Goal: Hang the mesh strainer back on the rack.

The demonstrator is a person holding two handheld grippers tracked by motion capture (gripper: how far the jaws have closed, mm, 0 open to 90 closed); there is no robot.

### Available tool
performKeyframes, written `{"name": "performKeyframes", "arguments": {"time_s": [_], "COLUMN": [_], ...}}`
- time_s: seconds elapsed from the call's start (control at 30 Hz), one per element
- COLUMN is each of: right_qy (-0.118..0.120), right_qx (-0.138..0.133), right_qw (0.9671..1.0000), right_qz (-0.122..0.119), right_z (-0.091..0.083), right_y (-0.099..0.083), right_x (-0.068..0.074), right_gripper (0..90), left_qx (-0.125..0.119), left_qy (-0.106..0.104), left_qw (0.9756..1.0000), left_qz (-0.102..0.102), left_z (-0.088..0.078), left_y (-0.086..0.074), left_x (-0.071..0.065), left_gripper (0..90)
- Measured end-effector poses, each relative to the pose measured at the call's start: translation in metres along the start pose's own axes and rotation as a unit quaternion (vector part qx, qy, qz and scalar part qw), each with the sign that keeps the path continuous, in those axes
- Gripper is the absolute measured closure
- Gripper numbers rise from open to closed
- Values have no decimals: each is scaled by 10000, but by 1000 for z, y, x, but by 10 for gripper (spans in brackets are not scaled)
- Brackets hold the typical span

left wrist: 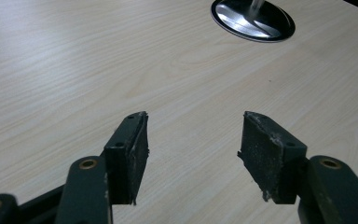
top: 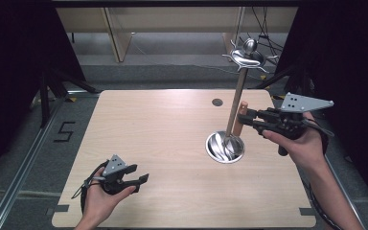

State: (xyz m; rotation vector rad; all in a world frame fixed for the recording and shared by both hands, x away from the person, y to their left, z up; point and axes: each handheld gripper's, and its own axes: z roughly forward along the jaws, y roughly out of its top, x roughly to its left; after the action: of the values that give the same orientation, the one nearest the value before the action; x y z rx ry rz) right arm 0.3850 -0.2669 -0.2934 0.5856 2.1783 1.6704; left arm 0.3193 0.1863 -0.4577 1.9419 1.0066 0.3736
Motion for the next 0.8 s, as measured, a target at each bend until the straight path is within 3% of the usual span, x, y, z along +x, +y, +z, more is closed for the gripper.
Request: {"name": "performKeyframes", "arguments": {"time_s": [0.17, 0.2, 0.3, 0.4, 0.5, 0.8], "right_qy": [23, 31, 49, 56, 67, 129], "right_qx": [-44, -16, -55, -91, -120, -188], "right_qw": [9999, 10000, 9999, 9999, 9998, 9995], "right_qz": [-104, -44, -136, -77, -115, -210], "right_z": [3, 4, 6, 8, 11, 18], "right_y": [10, 13, 18, 23, 27, 41], "right_x": [-2, -1, -3, -2, -2, -5], "right_gripper": [740, 740, 740, 740, 740, 740], "left_qx": [-50, 41, -21, -71, -25, -59], "left_qy": [12, 30, 48, 24, 68, 38], "left_qw": [10000, 10000, 10000, 10000, 10000, 10000], "left_qz": [-49, 68, -9, -53, 29, -31], "left_z": [0, -1, -1, -1, -1, -1], "left_y": [0, 1, 1, 1, 2, 1], "left_x": [0, 1, 0, -1, 0, 1], "left_gripper": [403, 403, 401, 401, 400, 399]}}
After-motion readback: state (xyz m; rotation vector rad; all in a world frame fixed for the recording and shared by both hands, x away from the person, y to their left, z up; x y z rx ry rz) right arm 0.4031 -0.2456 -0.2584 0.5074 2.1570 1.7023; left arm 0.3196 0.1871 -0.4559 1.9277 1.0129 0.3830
